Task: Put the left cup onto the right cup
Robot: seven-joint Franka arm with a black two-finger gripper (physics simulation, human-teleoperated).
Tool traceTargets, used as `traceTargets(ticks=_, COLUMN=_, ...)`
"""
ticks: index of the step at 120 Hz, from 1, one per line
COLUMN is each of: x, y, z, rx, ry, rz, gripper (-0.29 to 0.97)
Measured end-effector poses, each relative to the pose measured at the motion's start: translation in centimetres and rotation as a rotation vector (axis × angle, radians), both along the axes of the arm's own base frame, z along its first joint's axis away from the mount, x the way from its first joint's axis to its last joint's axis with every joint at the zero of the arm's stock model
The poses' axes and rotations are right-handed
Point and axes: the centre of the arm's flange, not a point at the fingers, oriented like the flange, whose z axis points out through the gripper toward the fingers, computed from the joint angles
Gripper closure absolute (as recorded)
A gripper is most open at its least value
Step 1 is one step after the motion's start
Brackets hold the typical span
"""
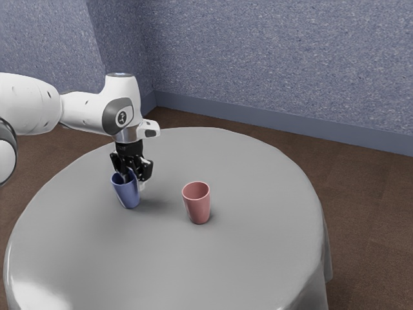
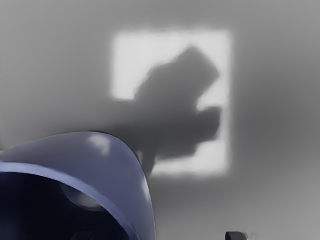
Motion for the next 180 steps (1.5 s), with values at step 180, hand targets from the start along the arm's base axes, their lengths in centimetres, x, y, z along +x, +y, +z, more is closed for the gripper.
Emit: traceTargets(ticks=180, x=-0.1, y=-0.4, z=2.1, rx=0.022, ry=-0.024, rz=0.032, gripper=0.79)
